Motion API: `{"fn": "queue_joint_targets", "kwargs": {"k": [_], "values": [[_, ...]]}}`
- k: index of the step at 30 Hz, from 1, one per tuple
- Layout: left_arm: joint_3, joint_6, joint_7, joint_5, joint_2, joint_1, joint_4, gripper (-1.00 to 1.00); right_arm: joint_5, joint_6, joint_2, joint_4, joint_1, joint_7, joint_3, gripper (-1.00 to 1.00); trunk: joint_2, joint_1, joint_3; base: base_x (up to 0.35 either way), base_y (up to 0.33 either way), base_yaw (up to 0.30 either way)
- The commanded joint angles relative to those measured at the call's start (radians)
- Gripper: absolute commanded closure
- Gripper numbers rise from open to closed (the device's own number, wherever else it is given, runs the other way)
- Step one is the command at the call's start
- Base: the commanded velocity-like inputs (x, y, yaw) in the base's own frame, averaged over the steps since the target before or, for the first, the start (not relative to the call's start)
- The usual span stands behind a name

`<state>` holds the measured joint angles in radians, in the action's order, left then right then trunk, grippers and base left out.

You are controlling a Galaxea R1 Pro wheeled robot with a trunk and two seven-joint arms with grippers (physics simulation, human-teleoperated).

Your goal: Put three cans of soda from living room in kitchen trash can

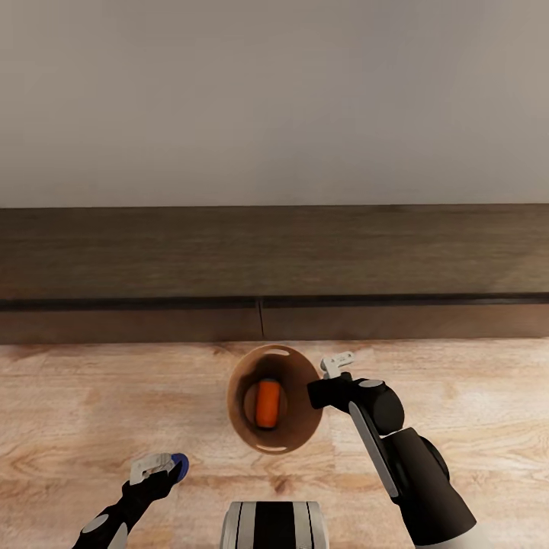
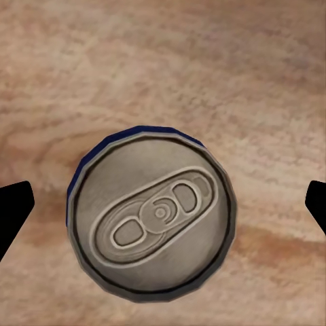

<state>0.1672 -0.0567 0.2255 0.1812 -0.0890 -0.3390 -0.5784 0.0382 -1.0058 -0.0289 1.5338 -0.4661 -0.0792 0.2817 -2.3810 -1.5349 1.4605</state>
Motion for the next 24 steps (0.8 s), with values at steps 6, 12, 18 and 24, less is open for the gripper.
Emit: {"fn": "queue_joint_targets", "kwargs": {"k": [6, 12, 18, 24], "values": [[0.000, 0.000, 0.000, 0.000, 0.000, 0.000, 0.000, -1.00, 0.029, 0.000, 0.000, 0.000, 0.000, -0.007, 0.001, 1.00, -0.021, -0.011, 0.009, 0.000, 0.000, 0.000], [0.000, 0.000, 0.000, 0.000, 0.000, 0.000, 0.000, -1.00, 0.029, 0.000, 0.000, 0.000, 0.000, -0.007, 0.001, 1.00, -0.042, -0.023, 0.019, 0.000, 0.000, 0.000], [0.000, 0.000, 0.000, 0.000, 0.000, 0.000, 0.000, -1.00, 0.029, 0.000, 0.000, 0.000, 0.000, -0.007, 0.001, 1.00, -0.042, -0.023, 0.019, 0.000, 0.000, 0.000], [0.000, 0.000, 0.000, 0.000, 0.000, 0.000, 0.000, -1.00, 0.030, 0.000, 0.000, 0.000, 0.000, -0.007, 0.001, 1.00, -0.077, -0.042, 0.034, 0.000, 0.000, 0.000]]}}
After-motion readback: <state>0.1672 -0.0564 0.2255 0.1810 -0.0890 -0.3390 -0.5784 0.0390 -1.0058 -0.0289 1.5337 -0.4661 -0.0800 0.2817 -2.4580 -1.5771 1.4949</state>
